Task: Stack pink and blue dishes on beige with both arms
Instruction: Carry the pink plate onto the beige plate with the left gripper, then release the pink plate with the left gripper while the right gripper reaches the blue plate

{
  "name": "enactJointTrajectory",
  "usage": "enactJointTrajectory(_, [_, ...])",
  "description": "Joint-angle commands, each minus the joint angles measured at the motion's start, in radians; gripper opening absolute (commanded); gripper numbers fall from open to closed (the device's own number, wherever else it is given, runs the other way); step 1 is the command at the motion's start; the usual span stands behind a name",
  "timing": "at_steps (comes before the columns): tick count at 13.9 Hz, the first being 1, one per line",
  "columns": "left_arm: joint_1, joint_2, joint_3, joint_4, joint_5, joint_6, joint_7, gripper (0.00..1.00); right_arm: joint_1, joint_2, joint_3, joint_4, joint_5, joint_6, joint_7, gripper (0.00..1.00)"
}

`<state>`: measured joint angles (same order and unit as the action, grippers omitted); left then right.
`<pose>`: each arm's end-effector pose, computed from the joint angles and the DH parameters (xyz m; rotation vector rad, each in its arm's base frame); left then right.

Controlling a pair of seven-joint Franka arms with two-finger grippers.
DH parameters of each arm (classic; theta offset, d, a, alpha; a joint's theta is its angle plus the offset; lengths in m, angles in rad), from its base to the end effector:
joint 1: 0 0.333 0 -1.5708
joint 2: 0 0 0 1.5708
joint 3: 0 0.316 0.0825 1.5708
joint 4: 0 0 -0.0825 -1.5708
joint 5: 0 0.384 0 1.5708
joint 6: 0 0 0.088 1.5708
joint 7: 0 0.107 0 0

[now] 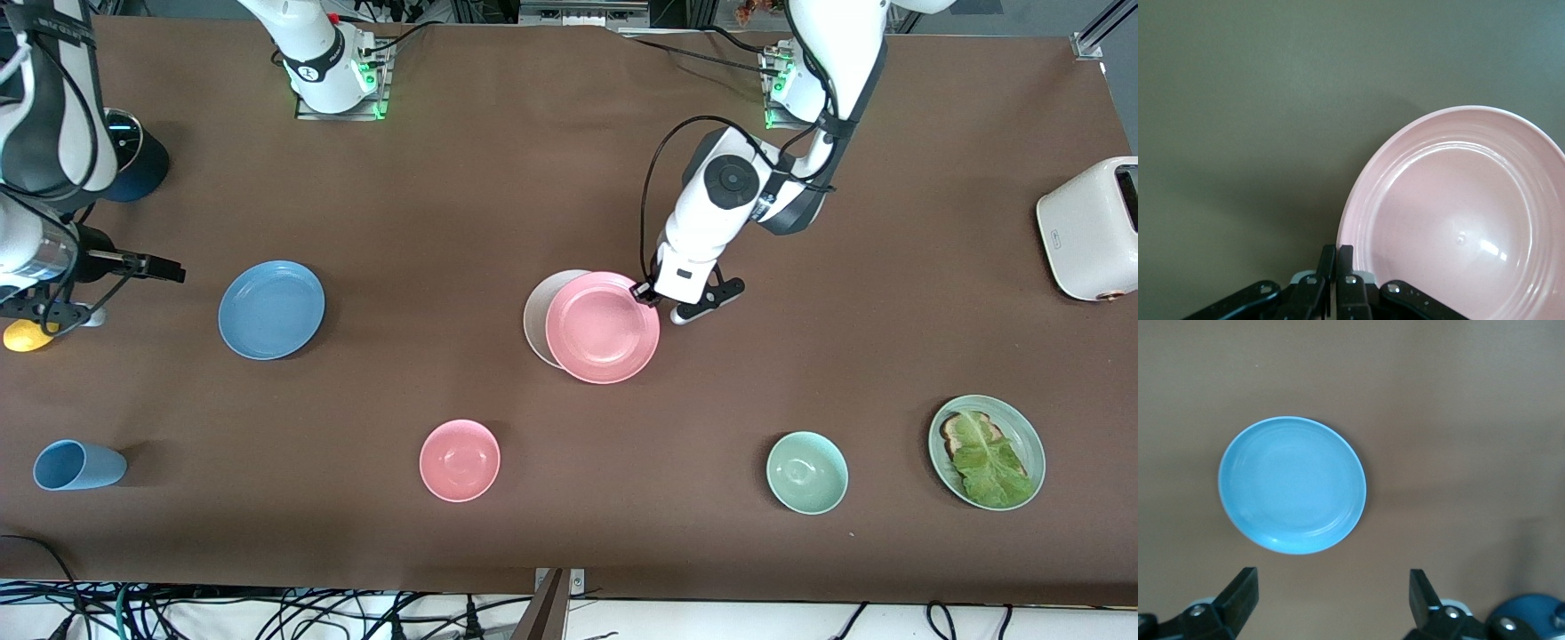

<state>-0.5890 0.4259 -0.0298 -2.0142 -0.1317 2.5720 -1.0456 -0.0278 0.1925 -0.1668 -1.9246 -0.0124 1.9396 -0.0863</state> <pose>0.5048 -0.3560 0.2521 2.8768 0.7909 0.0323 0.5695 -0.1098 0.3790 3.1068 -0.1595 -0.2795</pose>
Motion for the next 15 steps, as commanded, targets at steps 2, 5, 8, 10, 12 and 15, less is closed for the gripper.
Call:
enactJointTrajectory(2, [-0.054, 0.062, 0.016, 0.077, 0.069, -0.006, -0.135, 0.0, -0.006, 0.027, -0.002, -0.143, 0.015, 0.206, -0.026, 1.0])
enactJointTrajectory(5, [-0.077, 0.074, 0.016, 0.098, 0.069, -0.006, -0.186, 0.0, -0.041, 0.096, -0.003, -0.142, 0.078, 0.242, -0.052, 1.0])
enactJointTrajectory(8, [-0.089, 0.073, 0.016, 0.098, 0.073, -0.006, -0.209, 0.0, -0.078, 0.174, -0.003, -0.142, 0.144, 0.326, -0.13, 1.0])
enactJointTrajectory(10, [-0.089, 0.073, 0.019, 0.098, 0.073, -0.006, -0.205, 0.0, -0.099, 0.214, -0.002, -0.139, 0.195, 0.343, -0.139, 1.0])
enactJointTrajectory(12, [-0.084, 0.073, 0.04, 0.098, 0.075, -0.006, -0.176, 0.67, -0.107, 0.241, -0.003, -0.139, 0.271, 0.36, -0.191, 1.0])
enactJointTrajectory(15, [-0.081, 0.07, 0.048, 0.098, 0.075, -0.006, -0.117, 1.0, -0.136, 0.281, -0.002, -0.125, 0.369, 0.378, -0.283, 1.0])
